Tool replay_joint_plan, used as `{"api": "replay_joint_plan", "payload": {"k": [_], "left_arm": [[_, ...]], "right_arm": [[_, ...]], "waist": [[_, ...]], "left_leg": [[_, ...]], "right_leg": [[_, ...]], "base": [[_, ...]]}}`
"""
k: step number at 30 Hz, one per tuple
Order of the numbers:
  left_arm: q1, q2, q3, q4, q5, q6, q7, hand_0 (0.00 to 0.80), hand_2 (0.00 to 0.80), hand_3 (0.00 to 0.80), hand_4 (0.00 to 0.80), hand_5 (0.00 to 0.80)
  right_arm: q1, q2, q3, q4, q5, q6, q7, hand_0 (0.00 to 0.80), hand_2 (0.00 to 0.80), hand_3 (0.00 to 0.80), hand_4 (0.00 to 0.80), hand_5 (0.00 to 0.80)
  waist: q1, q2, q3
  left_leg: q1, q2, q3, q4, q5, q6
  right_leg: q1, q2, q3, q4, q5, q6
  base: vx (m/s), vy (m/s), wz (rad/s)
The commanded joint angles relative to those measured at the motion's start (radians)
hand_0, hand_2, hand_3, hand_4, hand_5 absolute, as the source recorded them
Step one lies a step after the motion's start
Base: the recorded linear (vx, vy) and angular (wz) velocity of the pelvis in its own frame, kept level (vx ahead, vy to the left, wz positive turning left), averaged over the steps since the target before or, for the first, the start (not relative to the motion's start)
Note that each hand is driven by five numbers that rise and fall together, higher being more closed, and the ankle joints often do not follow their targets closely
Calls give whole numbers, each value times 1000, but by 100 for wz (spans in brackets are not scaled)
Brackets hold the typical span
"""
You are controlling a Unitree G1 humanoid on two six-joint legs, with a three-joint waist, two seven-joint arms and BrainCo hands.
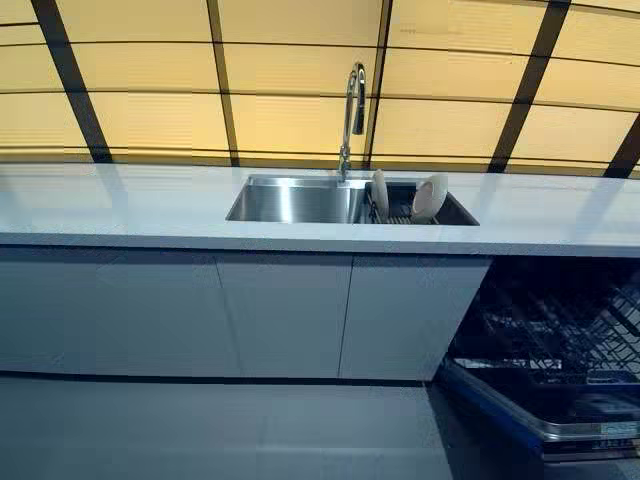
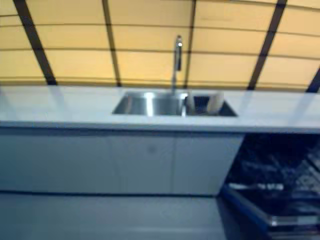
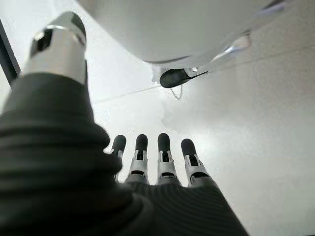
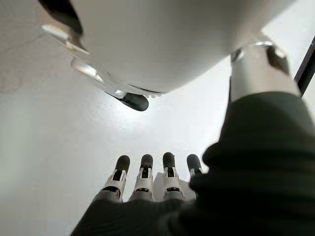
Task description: Take plates into dishwasher
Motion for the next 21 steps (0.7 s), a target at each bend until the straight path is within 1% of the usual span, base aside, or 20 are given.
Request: {"api": "replay_joint_plan", "payload": {"k": [1, 7, 21], "left_arm": [[-74, -36, -2, 53, -6, -16, 6, 0, 0, 0, 0, 0], [-77, -34, 0, 53, -12, -9, -19, 0, 0, 0, 0, 0], [-73, -39, -8, 58, 12, -17, -29, 0, 0, 0, 0, 0]], "right_arm": [[-56, 2, 25, 45, -19, 6, -4, 0, 0, 0, 0, 0], [-63, -1, 25, 45, -16, 8, 1, 0, 0, 0, 0, 0], [-60, 5, 32, 44, -35, 8, 0, 0, 0, 0, 0, 0]], "waist": [[20, 11, 43], [25, 9, 48], [23, 9, 50]], "left_leg": [[3, -74, -35, 9, -14, 98], [3, -73, -35, 10, -14, 99], [2, -71, -35, 9, -12, 99]], "right_leg": [[13, 75, 11, 38, -19, -56], [13, 75, 8, 41, -20, -56], [12, 77, 10, 40, -22, -58]], "base": [[0, 0, 0], [0, 0, 0], [0, 0, 0]]}}
